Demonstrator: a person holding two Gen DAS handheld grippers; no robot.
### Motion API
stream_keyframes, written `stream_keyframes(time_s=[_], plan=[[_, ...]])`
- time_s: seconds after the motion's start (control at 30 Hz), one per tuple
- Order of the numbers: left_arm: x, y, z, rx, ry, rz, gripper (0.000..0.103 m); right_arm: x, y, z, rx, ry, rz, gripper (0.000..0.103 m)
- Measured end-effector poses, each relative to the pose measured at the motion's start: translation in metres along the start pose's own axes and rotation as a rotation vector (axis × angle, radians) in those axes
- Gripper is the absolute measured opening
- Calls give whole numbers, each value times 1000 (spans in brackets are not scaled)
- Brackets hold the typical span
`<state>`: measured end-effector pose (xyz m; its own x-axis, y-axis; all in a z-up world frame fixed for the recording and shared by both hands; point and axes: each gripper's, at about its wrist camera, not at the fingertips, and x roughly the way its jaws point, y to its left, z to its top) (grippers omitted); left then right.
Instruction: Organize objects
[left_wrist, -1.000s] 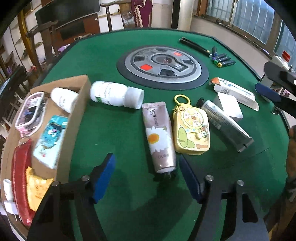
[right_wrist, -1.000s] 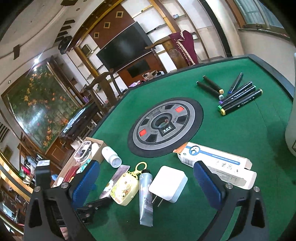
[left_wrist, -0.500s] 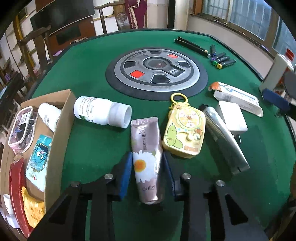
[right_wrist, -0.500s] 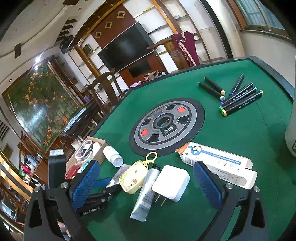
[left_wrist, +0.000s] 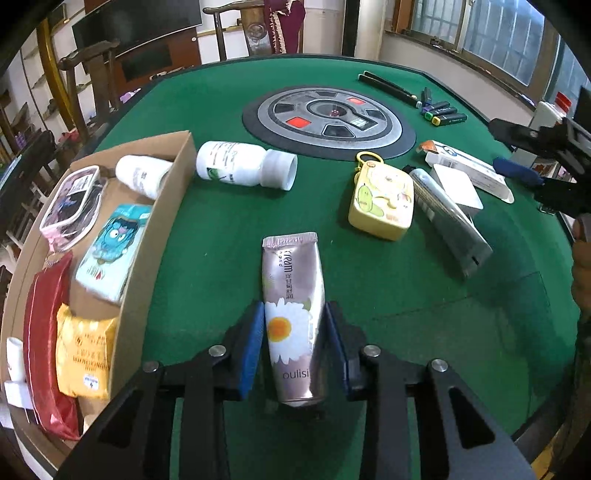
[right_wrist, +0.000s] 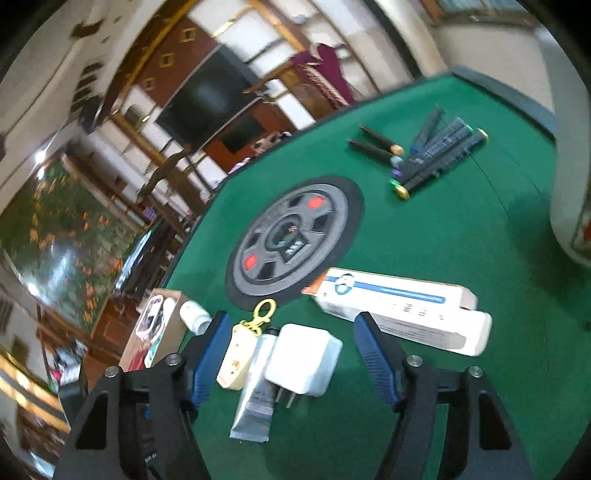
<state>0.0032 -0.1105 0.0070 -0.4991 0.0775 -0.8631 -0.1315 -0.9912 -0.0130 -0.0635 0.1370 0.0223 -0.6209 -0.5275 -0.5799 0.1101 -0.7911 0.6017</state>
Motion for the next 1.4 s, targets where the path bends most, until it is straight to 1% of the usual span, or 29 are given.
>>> stream_keyframes(time_s=[0.07,0.13,0.2,0.23,0.3,0.37,0.47,0.6,0.77,1.03,1.17,1.27,1.4], plan=[[0,1,-1,-4,-3,-5,33,-4,-8,2,31,-17,-23,70],[0,0,-1,3,-7,2,33,-4,-11,2,43,-16,-41,68],[1,-1,0,4,-13,5,33,2,-7,-1,32,6,-59,61],[2,-1,1,4,-15,5,33,6,-2,-4,12,21,-79,59],[2,0,2,3,-19,4,33,16,9,-10,-46,51,-128,50],[2,0,1,7,-23,6,33,27,20,-17,-99,76,-169,48],[2,0,0,11,-27,2,33,41,27,-23,-130,98,-212,48],[2,1,0,16,-28,-4,33,49,31,-22,-140,92,-217,49],[1,1,0,22,-31,-12,33,54,43,-25,-187,81,-271,53],[2,1,0,24,-34,-15,33,56,57,-33,-295,68,-339,53],[2,2,-1,23,-32,-15,33,52,56,-34,-306,72,-333,53],[1,2,-2,22,-31,-13,33,53,56,-35,-295,81,-304,54],[2,1,-2,21,-32,-8,33,57,59,-38,-317,85,-325,54]])
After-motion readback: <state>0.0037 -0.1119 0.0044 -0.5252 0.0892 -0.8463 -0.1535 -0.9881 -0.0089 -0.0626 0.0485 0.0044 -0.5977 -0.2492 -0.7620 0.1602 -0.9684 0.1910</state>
